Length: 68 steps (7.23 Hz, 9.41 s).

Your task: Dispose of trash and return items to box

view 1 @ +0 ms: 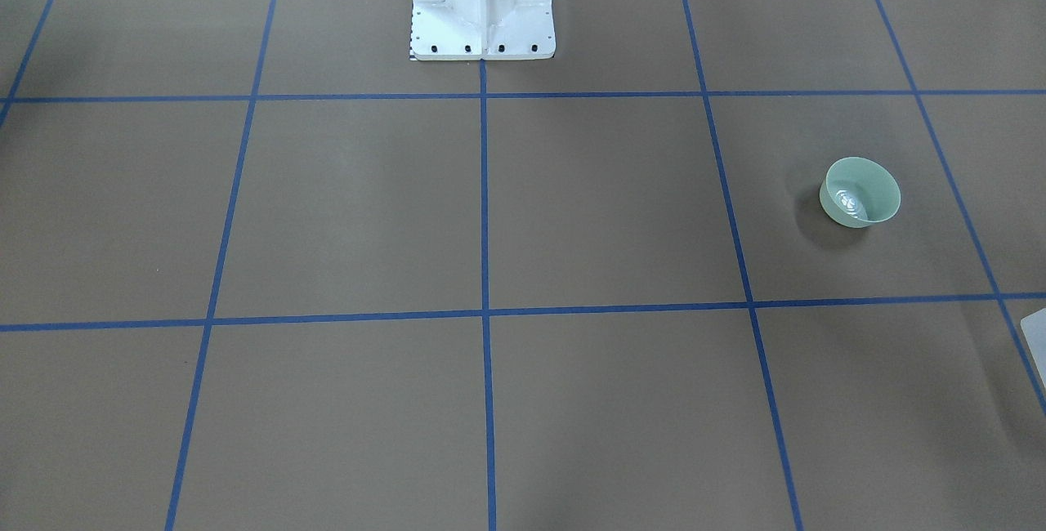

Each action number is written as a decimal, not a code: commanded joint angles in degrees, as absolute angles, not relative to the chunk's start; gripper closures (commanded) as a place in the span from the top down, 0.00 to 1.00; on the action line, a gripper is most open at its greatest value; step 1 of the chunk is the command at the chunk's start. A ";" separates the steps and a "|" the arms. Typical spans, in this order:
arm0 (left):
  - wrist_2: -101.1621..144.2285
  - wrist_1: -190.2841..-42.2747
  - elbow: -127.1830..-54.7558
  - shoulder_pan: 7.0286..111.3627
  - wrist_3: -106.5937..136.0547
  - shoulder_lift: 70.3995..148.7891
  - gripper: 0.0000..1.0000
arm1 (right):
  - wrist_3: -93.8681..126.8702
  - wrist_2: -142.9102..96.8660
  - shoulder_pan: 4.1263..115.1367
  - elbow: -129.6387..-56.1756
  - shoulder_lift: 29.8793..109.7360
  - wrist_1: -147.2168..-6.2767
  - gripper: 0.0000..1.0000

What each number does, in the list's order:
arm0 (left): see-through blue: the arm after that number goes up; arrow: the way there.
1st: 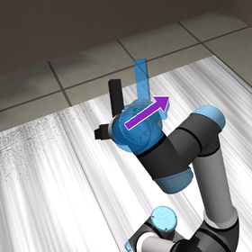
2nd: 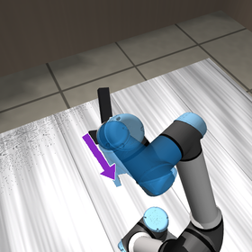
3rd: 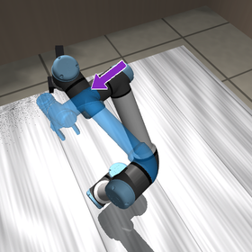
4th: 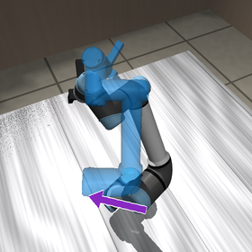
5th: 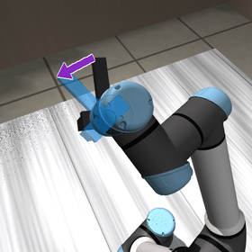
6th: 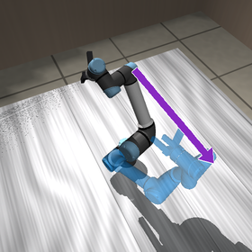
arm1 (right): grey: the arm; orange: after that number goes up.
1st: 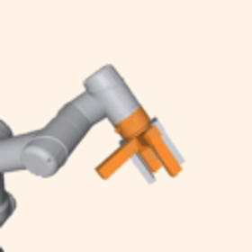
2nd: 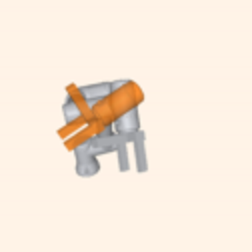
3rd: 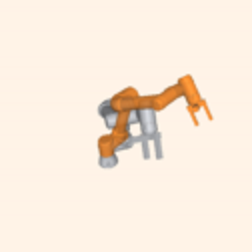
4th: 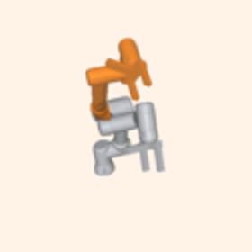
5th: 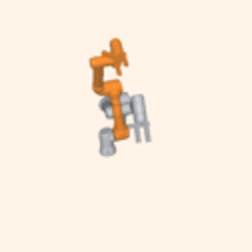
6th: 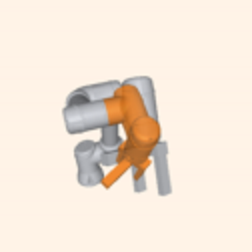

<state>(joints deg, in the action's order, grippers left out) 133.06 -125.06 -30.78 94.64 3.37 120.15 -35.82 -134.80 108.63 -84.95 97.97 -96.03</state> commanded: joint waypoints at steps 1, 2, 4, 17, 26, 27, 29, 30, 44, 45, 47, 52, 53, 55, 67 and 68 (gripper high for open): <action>133.68 -125.07 -31.29 94.57 3.95 120.23 0.45 | -35.86 -135.35 108.72 -85.08 98.26 -95.98 1.00; 133.68 -124.98 -34.16 94.22 6.91 120.15 0.45 | -35.86 -135.44 108.89 -85.34 98.35 -95.98 1.00; 140.31 -124.80 -44.86 91.60 18.12 117.79 0.46 | -35.86 -135.35 109.16 -85.78 98.53 -95.98 1.00; 127.62 -131.75 -87.80 58.71 34.89 85.96 0.00 | -35.77 -135.53 110.13 -86.66 99.67 -95.98 1.00; 137.46 -94.29 -55.33 90.49 -11.75 119.73 0.00 | -35.77 -135.96 110.13 -87.45 100.28 -96.06 1.00; 137.37 -102.14 -44.41 92.96 -10.65 122.75 0.00 | -35.77 -135.97 110.13 -87.45 100.37 -96.06 1.00; 137.37 -114.82 -35.45 93.16 2.50 123.57 0.00 | -35.51 -135.79 110.13 -87.45 100.28 -96.06 1.00; 137.20 -115.83 -33.68 93.25 5.85 124.88 0.00 | -34.72 -135.79 110.13 -87.36 100.20 -95.98 1.00; 141.60 -117.06 -72.72 86.07 32.52 109.31 0.99 | -34.19 -135.79 110.13 -89.21 100.02 -95.98 1.00; 141.24 -110.02 -85.30 83.09 32.52 104.55 0.98 | -33.67 -135.79 110.13 -89.21 99.93 -95.98 1.00; 139.06 -100.78 -107.91 76.15 32.52 92.78 0.99 | -32.70 -135.79 110.13 -89.21 99.67 -95.89 1.00; 135.36 -90.26 -122.87 71.99 30.23 87.27 0.98 | -8.05 -137.27 99.88 -103.15 98.09 -96.15 1.00; 134.31 -90.26 -122.61 71.98 30.15 87.54 0.99 | -3.82 -140.24 97.15 -105.88 98.52 -96.15 1.00; 129.76 -90.35 -121.64 71.98 29.45 86.84 0.99 | 4.16 -141.06 91.18 -110.10 98.53 -95.89 1.00; 124.45 -90.97 -118.48 72.07 22.85 87.80 0.99 | 11.43 -140.45 84.20 -115.05 98.17 -95.62 1.00; 124.45 -90.97 -119.00 72.16 23.55 87.63 0.99 | 11.43 -140.45 84.20 -115.40 98.17 -95.62 1.00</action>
